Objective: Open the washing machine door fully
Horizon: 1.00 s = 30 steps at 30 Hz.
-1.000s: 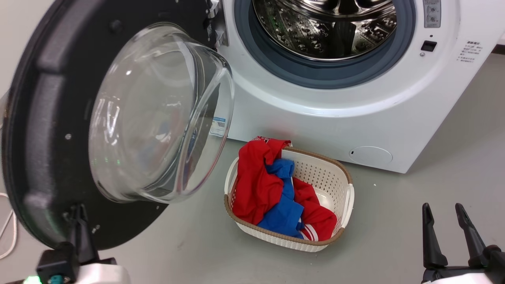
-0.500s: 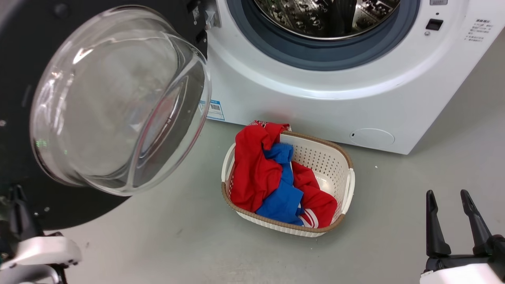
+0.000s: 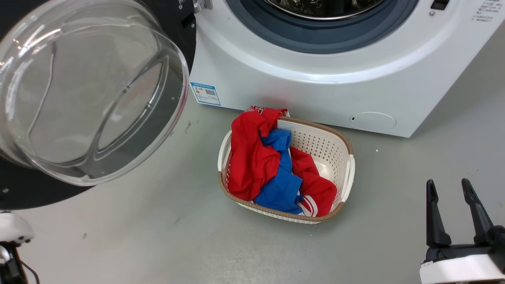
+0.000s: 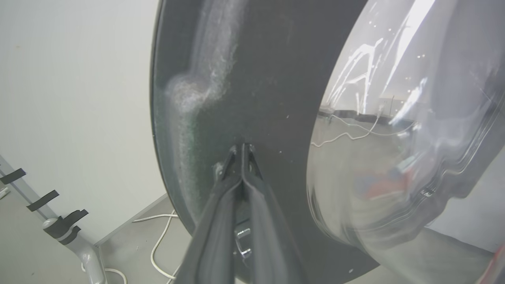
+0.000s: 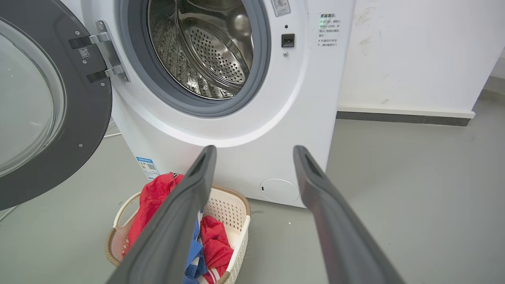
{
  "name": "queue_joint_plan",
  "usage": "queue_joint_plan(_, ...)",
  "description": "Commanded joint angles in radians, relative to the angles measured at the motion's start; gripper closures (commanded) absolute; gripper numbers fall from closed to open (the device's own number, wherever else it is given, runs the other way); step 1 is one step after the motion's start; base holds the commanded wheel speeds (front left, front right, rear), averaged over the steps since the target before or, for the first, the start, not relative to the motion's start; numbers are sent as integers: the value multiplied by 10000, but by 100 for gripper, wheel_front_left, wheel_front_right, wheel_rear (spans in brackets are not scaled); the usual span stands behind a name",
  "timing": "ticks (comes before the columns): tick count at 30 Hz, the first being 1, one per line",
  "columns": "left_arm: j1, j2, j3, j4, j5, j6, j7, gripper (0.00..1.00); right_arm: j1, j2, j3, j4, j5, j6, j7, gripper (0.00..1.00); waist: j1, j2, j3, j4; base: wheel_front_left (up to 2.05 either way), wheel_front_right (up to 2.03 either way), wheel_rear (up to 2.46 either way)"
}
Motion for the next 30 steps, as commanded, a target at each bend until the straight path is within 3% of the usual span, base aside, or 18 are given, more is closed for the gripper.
queue_joint_plan(1, -387, 256, 190, 304, 7, -109, -23, 100, -232, 13, 22, -74, -97, 0, -18, 0, -1, -1, 132, -70, 0, 0, 0)
queue_joint_plan(18, -1689, 837, 936, 2485, 118, -786, -15, 100, -480, 13, -2, -112, -160, 0, -18, 0, -1, -1, 473, -350, 0, 0, 0)
queue_joint_plan(30, -981, 601, 1207, 1803, 800, -1256, -23, 100, -275, 13, -39, -8, 149, 0, -18, 0, -1, -1, -546, -397, 0, 0, 0)
